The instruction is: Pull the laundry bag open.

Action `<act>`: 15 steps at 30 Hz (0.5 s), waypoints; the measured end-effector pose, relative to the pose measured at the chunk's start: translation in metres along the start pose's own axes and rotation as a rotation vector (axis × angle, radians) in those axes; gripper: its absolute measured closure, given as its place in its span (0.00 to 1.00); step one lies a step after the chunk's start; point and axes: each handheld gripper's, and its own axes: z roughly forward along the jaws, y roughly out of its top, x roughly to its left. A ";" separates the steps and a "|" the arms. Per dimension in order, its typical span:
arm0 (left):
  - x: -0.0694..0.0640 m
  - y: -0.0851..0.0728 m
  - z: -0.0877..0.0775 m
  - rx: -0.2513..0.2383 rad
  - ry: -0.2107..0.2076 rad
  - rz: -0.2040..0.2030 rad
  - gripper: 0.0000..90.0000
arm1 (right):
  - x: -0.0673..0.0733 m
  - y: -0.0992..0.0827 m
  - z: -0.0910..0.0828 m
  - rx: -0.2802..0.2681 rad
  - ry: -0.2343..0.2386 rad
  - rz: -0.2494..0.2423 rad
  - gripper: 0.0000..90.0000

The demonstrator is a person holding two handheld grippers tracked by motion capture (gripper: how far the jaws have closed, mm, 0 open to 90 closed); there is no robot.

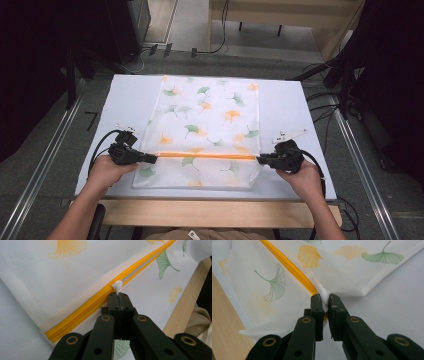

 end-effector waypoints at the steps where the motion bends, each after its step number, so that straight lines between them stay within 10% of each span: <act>1: 0.000 0.000 0.000 0.000 0.000 0.000 1.00 | 0.000 0.000 0.000 0.000 0.000 0.000 0.95; 15: 0.002 0.000 -0.001 -0.003 -0.006 -0.006 1.00 | 0.000 0.000 0.000 0.002 0.000 -0.001 0.95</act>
